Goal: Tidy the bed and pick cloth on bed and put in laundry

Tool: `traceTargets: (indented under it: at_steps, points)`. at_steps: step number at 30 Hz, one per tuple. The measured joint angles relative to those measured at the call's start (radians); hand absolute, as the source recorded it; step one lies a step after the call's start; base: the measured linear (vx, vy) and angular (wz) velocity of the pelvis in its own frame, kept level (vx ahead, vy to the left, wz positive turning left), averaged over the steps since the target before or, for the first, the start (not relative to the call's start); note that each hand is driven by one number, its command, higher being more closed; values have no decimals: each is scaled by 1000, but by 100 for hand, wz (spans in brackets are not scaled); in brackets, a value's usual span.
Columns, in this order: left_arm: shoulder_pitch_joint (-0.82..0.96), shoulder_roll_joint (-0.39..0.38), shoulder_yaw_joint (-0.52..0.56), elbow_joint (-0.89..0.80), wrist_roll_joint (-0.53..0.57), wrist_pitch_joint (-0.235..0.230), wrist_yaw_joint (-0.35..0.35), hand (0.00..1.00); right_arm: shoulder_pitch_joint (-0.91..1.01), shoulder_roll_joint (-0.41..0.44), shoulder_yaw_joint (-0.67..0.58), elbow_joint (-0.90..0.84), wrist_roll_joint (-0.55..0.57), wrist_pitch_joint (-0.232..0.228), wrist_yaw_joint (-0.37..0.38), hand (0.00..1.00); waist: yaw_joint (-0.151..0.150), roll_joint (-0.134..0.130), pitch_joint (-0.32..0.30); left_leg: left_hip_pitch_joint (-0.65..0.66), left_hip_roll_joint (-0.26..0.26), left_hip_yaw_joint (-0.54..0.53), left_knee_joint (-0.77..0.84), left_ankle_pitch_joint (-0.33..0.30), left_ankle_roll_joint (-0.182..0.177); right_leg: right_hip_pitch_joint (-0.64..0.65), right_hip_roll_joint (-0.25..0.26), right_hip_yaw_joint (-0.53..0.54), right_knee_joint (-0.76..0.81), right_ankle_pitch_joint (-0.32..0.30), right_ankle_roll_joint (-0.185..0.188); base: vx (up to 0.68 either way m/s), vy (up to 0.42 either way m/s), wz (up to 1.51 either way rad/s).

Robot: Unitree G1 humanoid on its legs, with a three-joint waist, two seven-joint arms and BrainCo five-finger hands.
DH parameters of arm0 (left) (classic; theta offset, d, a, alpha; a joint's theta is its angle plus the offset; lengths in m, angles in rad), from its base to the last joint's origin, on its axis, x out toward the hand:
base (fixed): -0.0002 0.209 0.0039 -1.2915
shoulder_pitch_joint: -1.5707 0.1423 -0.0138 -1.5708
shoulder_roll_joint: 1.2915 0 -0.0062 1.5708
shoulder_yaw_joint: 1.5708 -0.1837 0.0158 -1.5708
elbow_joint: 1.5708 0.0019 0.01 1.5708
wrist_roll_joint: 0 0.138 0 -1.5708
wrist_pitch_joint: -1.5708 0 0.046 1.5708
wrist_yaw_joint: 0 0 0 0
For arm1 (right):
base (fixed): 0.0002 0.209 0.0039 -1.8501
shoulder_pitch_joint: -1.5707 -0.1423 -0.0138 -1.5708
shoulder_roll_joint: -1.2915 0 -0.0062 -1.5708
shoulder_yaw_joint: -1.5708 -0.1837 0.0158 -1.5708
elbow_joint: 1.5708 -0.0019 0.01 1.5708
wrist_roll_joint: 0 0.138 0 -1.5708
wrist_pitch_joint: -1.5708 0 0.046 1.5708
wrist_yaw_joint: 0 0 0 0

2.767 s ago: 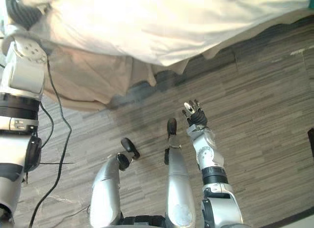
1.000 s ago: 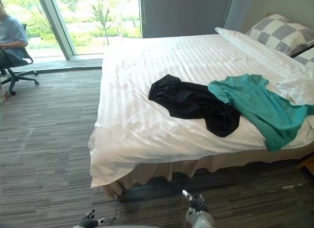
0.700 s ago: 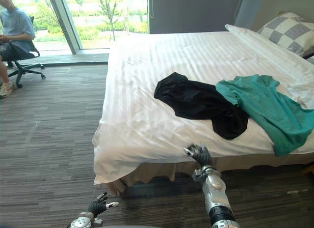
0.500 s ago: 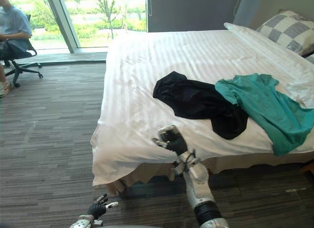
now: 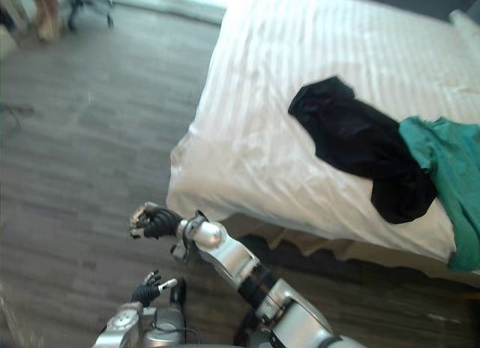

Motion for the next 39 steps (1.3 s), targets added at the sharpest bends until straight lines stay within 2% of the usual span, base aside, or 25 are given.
traceTargets:
  at_steps: [1,4,9,10,11,12,17,19,21,22,24,27,31,34,36,37,38,39]
  points:
    - [-38,0,21,-5,25,4,-5,0,-97,12,-67,21,0,-23,-35,100,26,-3,40,-36,6,-19,0,7,-9,-27,7,-16,2,3,-5,-84,-47,37]
    - [-71,0,23,-8,26,3,-14,0,-182,16,-101,31,0,-45,-65,100,44,6,52,-100,8,-34,0,22,-9,-83,10,-29,8,7,-12,-28,-11,19]
    - [-174,-14,20,3,26,-10,-25,0,-269,15,-146,97,-21,-44,-111,100,69,47,80,-238,3,-63,51,34,3,-212,-12,-50,84,-12,-20,0,19,16]
    - [-192,-19,17,4,25,-18,-24,0,-289,13,-162,117,-26,-43,-123,100,69,56,85,-266,0,-70,64,34,3,-240,-19,-51,107,-21,-19,-42,19,11]
    - [-226,-30,12,14,23,-27,-24,0,-312,1,-196,135,-37,-43,-145,100,71,77,100,-301,-2,-74,80,34,3,-284,-34,-51,151,-36,-22,-41,12,8]
    - [-230,-32,12,16,23,-27,-24,0,-316,0,-200,139,-39,-43,-149,100,71,80,102,-306,-3,-74,82,34,3,-290,-35,-50,157,-38,-23,-53,3,3]
    - [-309,-57,-13,52,-1,-43,-16,0,-388,-73,-285,189,-41,-41,-197,100,80,125,131,-398,-4,-74,104,38,4,-427,-70,-33,281,-84,-32,-66,-34,-3]
    - [-356,-77,-26,76,-39,-47,-16,0,-415,-115,-327,204,-42,-41,-220,100,91,158,148,-439,-4,-74,102,45,-4,-493,-84,-24,335,-103,-41,-75,-72,-4]
    - [-389,-93,-26,90,-67,-48,-16,0,-442,-143,-348,237,-47,-41,-236,100,92,181,159,-473,-2,-76,100,56,-6,-546,-93,-20,371,-115,-48,-57,-81,1]
    - [-407,-101,-26,90,-67,-53,-16,0,-453,-159,-358,241,-59,-41,-244,100,92,190,163,-497,-2,-76,100,66,-4,-578,-97,-17,393,-125,-52,-49,-87,-2]
    - [-435,-112,-22,87,-82,-64,-11,0,-472,-175,-368,241,-60,-41,-252,100,93,194,163,-531,-1,-74,100,79,-6,-631,-104,-9,431,-140,-61,-20,-98,0]
    - [-486,-155,-3,47,-133,-68,8,0,-504,-180,-368,237,-59,-39,-259,100,90,212,167,-577,-2,-72,116,86,-10,-705,-132,0,511,-177,-71,-14,-106,10]
    - [-540,-217,88,-59,-154,-53,41,0,-545,-170,-368,188,-8,-30,-280,100,77,217,167,-689,14,-78,212,61,-18,-793,-135,2,575,-199,-91,-45,-98,3]
    - [-543,-243,151,-82,-154,-10,80,0,-551,-140,-368,180,76,-31,-280,100,49,217,168,-755,32,-73,307,21,-13,-830,-128,10,595,-201,-93,-47,-78,-16]
    - [-539,-250,179,-88,-155,15,102,0,-538,-121,-368,175,147,-34,-279,100,17,215,169,-777,51,-51,350,3,-1,-835,-119,15,594,-201,-91,-19,-36,-19]
    - [-538,-250,179,-96,-156,28,120,0,-509,-110,-379,157,183,-40,-277,100,5,210,170,-777,64,-30,367,-4,6,-834,-112,28,594,-197,-88,-19,-30,-31]
    - [-535,-250,180,-120,-176,40,139,0,-452,-93,-401,144,235,-66,-268,100,-12,203,171,-770,75,6,385,-11,14,-831,-109,45,590,-189,-81,-21,-25,-27]
    - [-536,-250,182,-124,-177,42,141,0,-441,-90,-406,144,238,-67,-267,100,-17,201,171,-767,76,13,385,-12,15,-831,-109,49,589,-187,-80,-19,-12,-32]
